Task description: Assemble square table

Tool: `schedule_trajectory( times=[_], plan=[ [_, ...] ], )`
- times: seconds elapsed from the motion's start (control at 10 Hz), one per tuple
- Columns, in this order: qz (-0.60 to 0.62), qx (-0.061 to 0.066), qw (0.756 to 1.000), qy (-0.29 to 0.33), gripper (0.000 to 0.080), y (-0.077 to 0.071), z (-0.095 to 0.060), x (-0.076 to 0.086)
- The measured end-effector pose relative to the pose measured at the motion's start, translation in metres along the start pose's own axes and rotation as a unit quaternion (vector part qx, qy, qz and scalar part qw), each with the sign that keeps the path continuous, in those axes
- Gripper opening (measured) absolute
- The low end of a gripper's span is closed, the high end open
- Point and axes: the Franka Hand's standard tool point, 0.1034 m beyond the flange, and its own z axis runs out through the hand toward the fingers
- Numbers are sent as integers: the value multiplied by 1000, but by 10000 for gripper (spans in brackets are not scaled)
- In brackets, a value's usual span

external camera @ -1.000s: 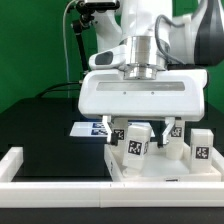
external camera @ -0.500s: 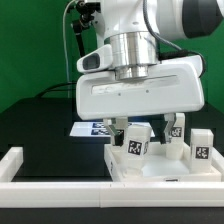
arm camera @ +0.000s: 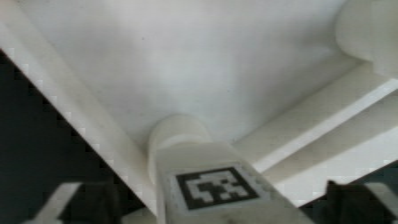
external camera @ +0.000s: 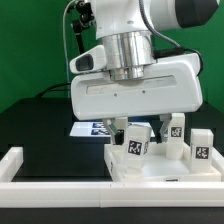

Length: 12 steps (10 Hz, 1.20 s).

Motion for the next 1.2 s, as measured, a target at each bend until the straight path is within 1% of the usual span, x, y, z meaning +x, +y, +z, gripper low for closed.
schedule_trajectory(
  times=[0.1, 0.2, 0.3, 0.6, 0.7, 0.8, 0.9, 1.0, 1.1, 1.2],
  plan=[
    [10, 0, 1000, 0, 401, 0, 0, 0],
    [14, -1, 1000, 0, 401, 1, 0, 0],
    [45, 0, 999, 0, 288, 1, 0, 0],
    [160, 0, 987, 0, 288, 1, 0, 0],
    [207, 0, 978, 0, 288, 0, 1, 0],
    [293, -1, 956, -2, 288, -6, 3, 3],
    [372, -1, 928, -8, 288, -10, 4, 7],
    [456, 2, 890, -11, 288, -11, 4, 8],
    [533, 13, 846, -8, 289, -10, 3, 11],
    [570, 16, 822, -6, 289, -11, 4, 12]
  ],
)
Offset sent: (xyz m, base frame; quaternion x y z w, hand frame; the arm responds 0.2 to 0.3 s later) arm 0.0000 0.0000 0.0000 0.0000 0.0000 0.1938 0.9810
